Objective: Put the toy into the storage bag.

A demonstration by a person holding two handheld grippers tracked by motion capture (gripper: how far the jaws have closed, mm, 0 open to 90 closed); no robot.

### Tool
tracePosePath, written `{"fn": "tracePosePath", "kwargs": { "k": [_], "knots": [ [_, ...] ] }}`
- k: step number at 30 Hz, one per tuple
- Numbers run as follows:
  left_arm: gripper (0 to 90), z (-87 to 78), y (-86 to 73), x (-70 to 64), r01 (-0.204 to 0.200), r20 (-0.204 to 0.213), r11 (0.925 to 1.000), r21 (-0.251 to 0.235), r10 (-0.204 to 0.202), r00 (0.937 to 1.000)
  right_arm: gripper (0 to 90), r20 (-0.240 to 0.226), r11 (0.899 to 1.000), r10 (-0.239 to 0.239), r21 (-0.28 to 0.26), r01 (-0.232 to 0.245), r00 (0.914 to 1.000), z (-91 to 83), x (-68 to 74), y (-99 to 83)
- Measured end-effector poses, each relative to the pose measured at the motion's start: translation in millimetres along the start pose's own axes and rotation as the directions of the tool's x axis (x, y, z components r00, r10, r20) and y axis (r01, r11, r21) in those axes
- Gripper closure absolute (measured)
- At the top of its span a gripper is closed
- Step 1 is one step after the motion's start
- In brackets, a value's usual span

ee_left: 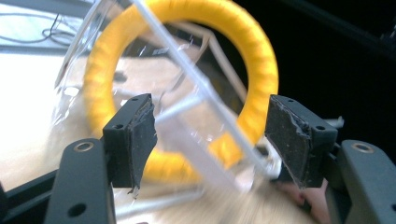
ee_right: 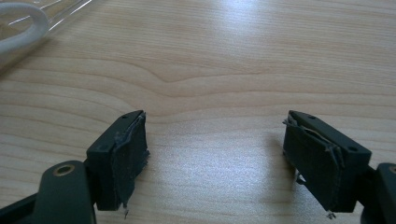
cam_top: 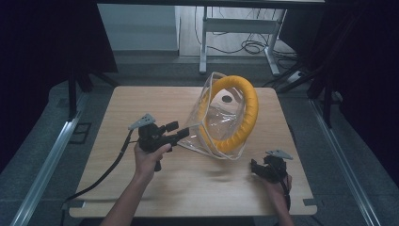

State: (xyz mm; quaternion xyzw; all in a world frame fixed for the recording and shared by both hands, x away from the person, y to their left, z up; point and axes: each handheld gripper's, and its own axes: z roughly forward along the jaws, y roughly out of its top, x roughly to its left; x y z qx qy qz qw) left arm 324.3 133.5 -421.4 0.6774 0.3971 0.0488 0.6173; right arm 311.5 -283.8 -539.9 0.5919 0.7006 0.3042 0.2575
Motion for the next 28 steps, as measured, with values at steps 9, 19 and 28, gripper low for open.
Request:
{"fn": "tracePosePath", "kwargs": {
  "k": [9, 19, 28],
  "knots": [
    [32.3, -44.9, -26.1, 22.3, 0.021, -0.02, 0.9986, 0.049, -0.02, 0.9996, 21.6, 0.002, 1.0, -0.002, -0.001, 0.002, 1.0, 0.1, 0.0, 0.0],
    [32.1, -64.5, -27.2, 31.3, 0.02, -0.051, 0.9986, 0.048, -0.017, 0.9986, 21.8, 0.003, 1.0, -0.002, -0.002, 0.002, 1.0, 0.1, 0.0, -0.1],
    [31.3, -66.2, -27.5, 32.4, 0.031, -0.022, 0.9983, 0.051, -0.03, 0.9993, 21.8, 0.003, 1.0, -0.001, -0.002, 0.001, 1.0, 0.1, -0.1, -0.1]
  ]
}}
